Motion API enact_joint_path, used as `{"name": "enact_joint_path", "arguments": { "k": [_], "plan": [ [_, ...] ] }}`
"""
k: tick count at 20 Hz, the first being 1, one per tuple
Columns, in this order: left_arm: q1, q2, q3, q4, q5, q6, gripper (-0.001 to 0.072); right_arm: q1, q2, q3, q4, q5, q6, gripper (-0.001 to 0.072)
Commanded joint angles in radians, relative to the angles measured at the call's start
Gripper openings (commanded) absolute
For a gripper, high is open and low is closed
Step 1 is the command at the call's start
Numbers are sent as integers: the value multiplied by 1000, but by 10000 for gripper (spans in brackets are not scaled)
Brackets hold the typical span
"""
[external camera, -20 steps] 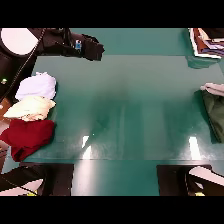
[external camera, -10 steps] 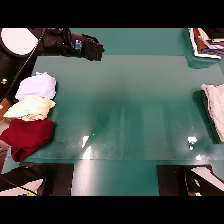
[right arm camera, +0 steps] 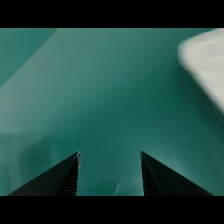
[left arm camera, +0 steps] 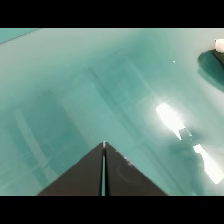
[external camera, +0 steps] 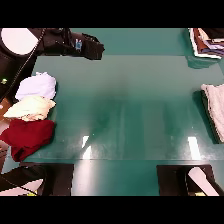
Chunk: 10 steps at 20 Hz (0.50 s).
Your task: Fold the shirts.
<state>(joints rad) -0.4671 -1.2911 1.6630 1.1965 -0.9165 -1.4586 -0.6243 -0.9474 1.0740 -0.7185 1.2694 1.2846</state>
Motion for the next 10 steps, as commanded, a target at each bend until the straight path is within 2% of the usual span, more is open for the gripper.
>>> {"name": "enact_joint_path", "arguments": {
  "k": [1,2,3,10],
  "plan": [
    [0,1,0,0,2,0,23,278,8,-2,35,-67,0,228],
    [0,1,0,0,2,0,23,331,8,-2,35,-86,-3,37],
    [0,1,0,0,1,0,23,378,8,-2,34,-108,-6,12],
    [0,1,0,0,2,0,23,479,8,-2,36,-124,-10,12]
  ]
}}
